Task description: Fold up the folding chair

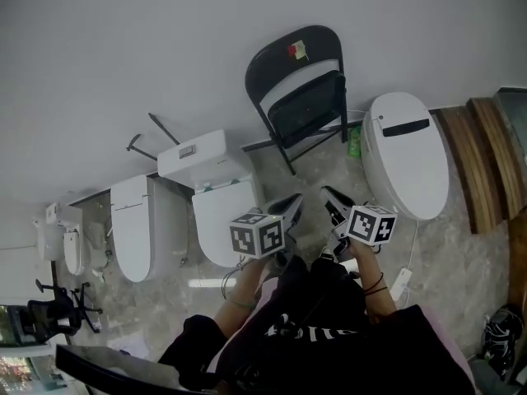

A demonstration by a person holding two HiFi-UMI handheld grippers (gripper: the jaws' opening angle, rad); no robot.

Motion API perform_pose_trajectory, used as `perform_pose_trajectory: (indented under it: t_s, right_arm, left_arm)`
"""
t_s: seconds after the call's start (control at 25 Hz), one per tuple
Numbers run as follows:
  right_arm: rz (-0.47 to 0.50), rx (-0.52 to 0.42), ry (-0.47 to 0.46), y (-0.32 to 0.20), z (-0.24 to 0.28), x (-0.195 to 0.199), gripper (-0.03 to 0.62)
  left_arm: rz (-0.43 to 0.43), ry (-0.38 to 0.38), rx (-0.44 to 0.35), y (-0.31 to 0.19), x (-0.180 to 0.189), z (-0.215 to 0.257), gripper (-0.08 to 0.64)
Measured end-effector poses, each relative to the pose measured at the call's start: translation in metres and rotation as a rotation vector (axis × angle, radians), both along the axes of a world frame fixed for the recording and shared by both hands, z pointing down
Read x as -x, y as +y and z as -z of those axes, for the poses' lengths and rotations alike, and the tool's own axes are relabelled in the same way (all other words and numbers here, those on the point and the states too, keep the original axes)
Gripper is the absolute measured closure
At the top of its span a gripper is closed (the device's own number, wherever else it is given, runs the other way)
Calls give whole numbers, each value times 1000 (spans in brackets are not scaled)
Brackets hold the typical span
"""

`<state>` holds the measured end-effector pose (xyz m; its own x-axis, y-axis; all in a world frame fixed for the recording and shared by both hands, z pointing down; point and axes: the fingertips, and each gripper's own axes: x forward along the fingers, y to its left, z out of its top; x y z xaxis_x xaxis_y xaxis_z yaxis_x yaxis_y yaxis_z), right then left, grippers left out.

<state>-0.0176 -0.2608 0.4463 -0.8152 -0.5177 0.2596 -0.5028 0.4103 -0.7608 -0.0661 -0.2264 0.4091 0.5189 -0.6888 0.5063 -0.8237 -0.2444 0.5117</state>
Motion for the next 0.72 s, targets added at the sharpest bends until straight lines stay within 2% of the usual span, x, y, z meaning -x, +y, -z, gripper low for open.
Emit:
perform_pose_trajectory:
  t_s: [0.16, 0.36, 0.72]
  right_arm:
    - [6, -1, -2, 19, -1, 3, 537]
    - [-15, -7, 8, 44, -1, 12, 537]
    - [-74, -22, 22, 139, 3, 65, 537]
  left_arm:
    - [16, 15, 1, 16, 6, -1, 556]
    - [-2, 19, -12, 47, 19, 2, 556]
    - [-34, 58, -28, 149, 81, 1, 555]
